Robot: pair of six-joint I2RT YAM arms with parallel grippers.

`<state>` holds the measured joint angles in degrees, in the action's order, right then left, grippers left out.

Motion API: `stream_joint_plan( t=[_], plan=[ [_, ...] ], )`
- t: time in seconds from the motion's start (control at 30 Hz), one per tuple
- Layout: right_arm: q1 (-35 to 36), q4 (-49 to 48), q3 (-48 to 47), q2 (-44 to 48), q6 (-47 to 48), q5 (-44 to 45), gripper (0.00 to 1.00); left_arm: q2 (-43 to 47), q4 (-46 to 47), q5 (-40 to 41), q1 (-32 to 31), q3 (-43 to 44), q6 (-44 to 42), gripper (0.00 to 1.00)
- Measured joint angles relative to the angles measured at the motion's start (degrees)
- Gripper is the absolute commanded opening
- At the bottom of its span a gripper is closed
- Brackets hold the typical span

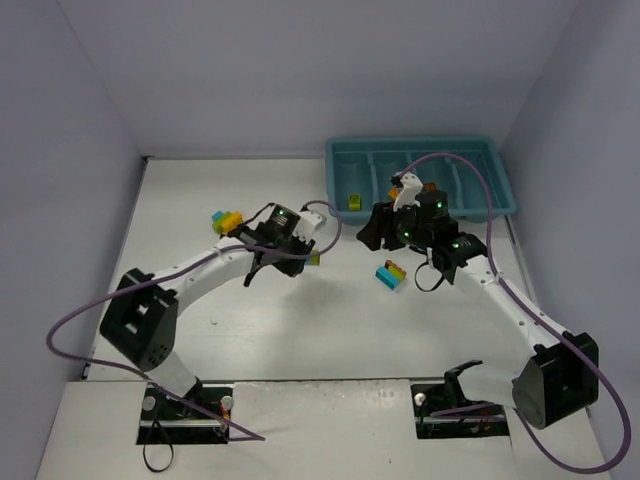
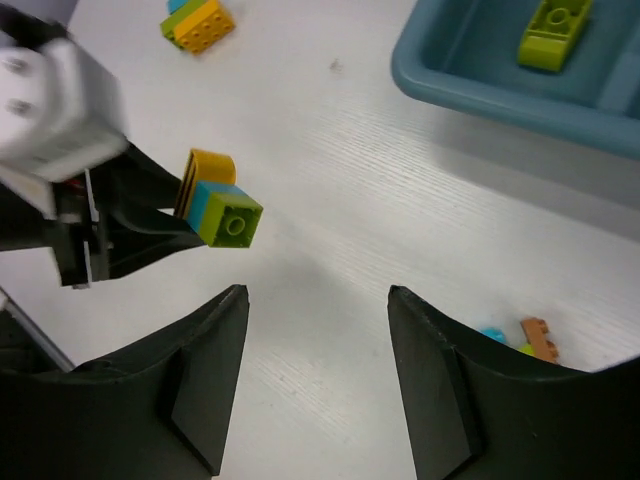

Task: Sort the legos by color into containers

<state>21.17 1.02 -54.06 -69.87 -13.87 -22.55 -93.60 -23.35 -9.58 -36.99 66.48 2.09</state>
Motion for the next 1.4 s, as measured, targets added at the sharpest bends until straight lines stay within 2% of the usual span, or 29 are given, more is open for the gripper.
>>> stream_joint_plan(
  t=[0.13, 0.27, 0.5, 0.77, 1.13, 1.33, 1.4],
  plan=[
    [0.81, -2.58, -0.09, -2.12, -4.81, -3.78, 0.61, 9.46, 6.08, -0.11, 0.17, -2.05, 4.79, 0.0],
    [1.7, -5.6, -0.87, -4.48, -10.49, -7.21, 0.62, 15.41, 10.67, -0.5, 0.37, -3.78, 8.33, 0.0],
    [5.35, -10.78, -4.44, -7.85, -17.0, -9.75, 0.74, 16.11, 12.35, -0.7, 0.44, -4.28, 10.6, 0.0],
    [6.97, -13.84, -5.92, -10.97, -19.63, -10.01, 0.75, 16.52, 12.31, -0.68, 0.44, -4.48, 10.58, 0.0],
    [8.5, -14.1, -8.5, -14.93, -19.37, -9.88, 0.6, 17.22, 12.09, -0.7, 0.44, -4.48, 10.05, 0.0],
    [8.92, -14.1, -8.94, -15.34, -19.15, -10.1, 0.48, 17.22, 12.07, -0.68, 0.44, -4.48, 9.84, 0.0],
    [8.92, -14.16, -8.94, -15.43, -19.1, -10.45, 0.41, 17.16, 12.0, -0.66, 0.44, -4.48, 9.68, 0.0]
  ],
)
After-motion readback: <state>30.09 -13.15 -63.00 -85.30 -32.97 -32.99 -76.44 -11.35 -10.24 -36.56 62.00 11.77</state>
